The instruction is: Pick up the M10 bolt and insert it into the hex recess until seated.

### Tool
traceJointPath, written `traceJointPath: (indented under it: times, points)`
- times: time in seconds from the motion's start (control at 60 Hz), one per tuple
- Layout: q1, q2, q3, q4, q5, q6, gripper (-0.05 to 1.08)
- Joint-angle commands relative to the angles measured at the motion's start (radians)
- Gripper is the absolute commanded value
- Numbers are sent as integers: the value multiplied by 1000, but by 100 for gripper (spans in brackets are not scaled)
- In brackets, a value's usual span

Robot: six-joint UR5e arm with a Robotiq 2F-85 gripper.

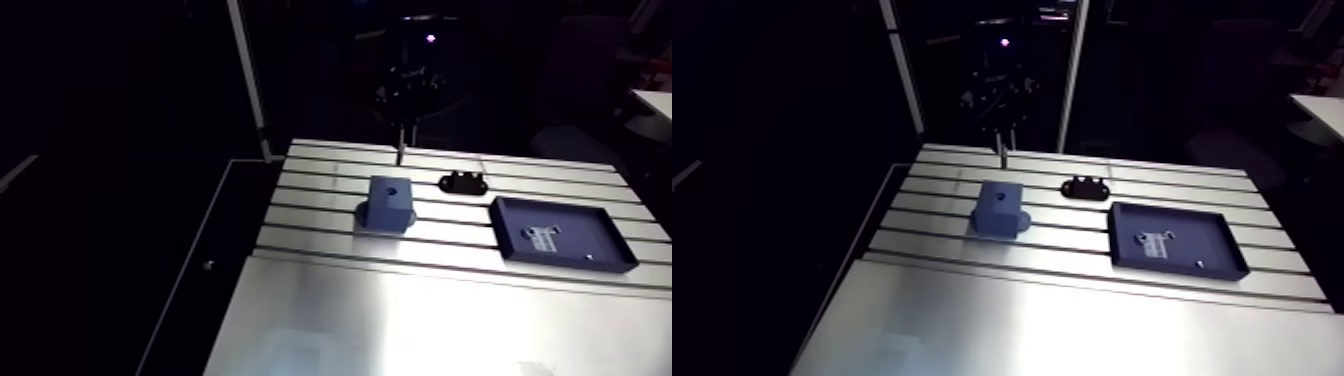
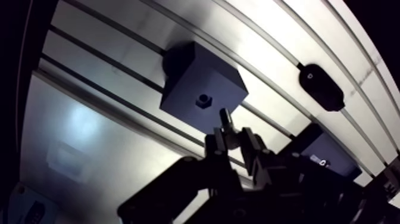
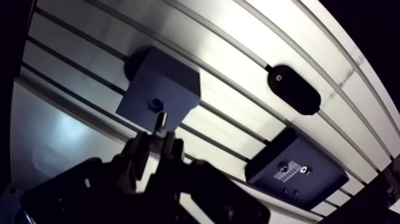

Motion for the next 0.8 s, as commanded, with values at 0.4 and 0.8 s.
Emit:
traceJointPath:
  times: [0.4,0.8]
  points:
    - [5,19,24,-26,0,2,73]
    - [7,12,49,-27,3,3,73]
